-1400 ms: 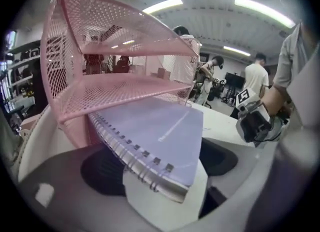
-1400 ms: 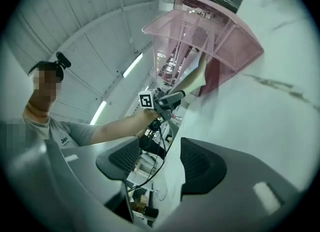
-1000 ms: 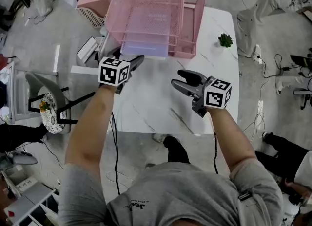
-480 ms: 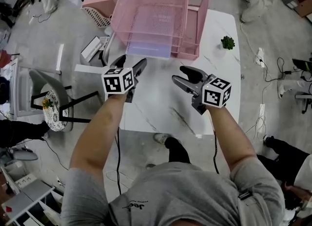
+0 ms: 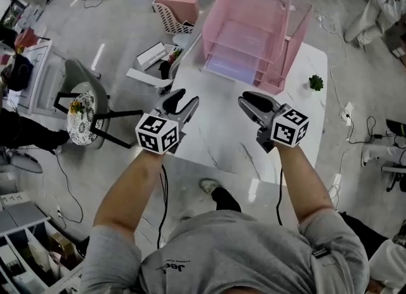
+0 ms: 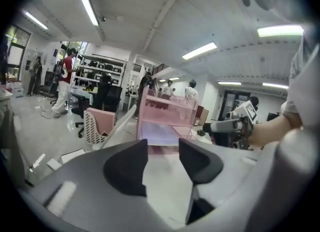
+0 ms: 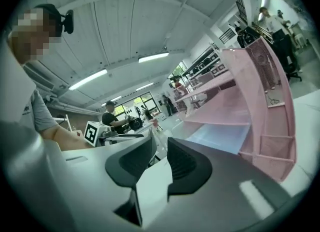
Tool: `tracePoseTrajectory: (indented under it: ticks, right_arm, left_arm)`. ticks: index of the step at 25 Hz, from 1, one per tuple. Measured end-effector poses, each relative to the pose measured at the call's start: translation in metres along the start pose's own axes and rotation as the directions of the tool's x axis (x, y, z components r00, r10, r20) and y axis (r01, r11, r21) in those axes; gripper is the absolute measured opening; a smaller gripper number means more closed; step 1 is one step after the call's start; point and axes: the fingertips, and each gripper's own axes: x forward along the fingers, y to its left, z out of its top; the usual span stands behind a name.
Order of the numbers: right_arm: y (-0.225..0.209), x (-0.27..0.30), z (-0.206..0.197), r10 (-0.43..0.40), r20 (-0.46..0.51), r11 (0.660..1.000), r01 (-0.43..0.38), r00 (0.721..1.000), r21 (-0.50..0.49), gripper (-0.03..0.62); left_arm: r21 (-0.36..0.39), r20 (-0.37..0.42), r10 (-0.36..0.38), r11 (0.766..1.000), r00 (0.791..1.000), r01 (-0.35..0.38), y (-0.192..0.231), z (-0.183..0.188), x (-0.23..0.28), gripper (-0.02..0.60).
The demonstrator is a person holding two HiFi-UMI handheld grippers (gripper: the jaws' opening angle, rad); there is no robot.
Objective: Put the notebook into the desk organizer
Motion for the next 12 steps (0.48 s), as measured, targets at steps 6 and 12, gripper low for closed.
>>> tracePoseTrajectory:
  ticks: [6,12]
  right_arm:
    - [0.079,0.054,0.014,0.113,-0.03,0.989,-0.115,0.993,-0.093,0.033]
    - [0.193,0.114,-0.003,0.282,-0.12,0.94,-0.299,0.952,-0.166,0.003]
  left_arm:
    - [0.025,0.118,0.148,0.988,0.982,-0.152,0.017,0.012,-0.117,0.141]
    - [-0.018,0.247,0.322,0.944,0.914,-0.328,0.022,0.009,-0.27,0.058]
